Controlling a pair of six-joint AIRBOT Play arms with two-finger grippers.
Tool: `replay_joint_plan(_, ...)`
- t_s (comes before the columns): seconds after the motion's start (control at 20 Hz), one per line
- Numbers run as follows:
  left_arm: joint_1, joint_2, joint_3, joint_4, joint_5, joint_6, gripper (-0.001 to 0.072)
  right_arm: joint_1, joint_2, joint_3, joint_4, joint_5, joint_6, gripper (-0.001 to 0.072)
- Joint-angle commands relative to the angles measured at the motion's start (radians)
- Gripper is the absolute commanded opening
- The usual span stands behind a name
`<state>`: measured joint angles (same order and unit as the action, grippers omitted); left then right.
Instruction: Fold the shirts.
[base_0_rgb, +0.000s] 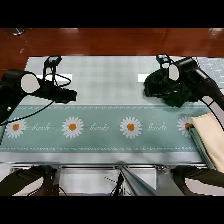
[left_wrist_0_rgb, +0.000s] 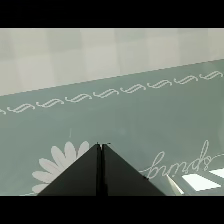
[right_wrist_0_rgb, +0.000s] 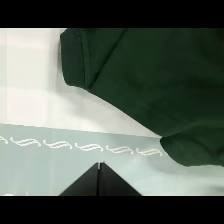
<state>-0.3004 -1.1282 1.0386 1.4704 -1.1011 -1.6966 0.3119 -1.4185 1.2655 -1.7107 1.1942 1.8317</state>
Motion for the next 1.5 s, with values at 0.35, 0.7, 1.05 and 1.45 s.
replay_joint_plan(0.35, 0.001, -0.001, 0.0, 0.0, 0.0, 0.0, 0.0023, 0.0, -0.001, 0.0, 0.0, 0.0, 0.0, 0.0032)
replay_joint_plan(0.7, 0.001, -0.001, 0.0, 0.0, 0.0, 0.0, 0.0022, 0.0, -0.001, 0.0, 0.001, -0.002, 0.0, 0.0032)
replay_joint_plan(1.05, 0.003, -0.003, -0.001, 0.019, 0.262, 0.0, 0.0296, -0.018, -0.002, 0.0, -0.253, -0.253, 0.025, 0.0508)
replay_joint_plan(1.45, 0.042, -0.043, 0.0, 0.079, 0.457, 0.0, 0.0702, -0.426, -0.07, 0.0, -0.215, -0.492, 0.251, 0.0632)
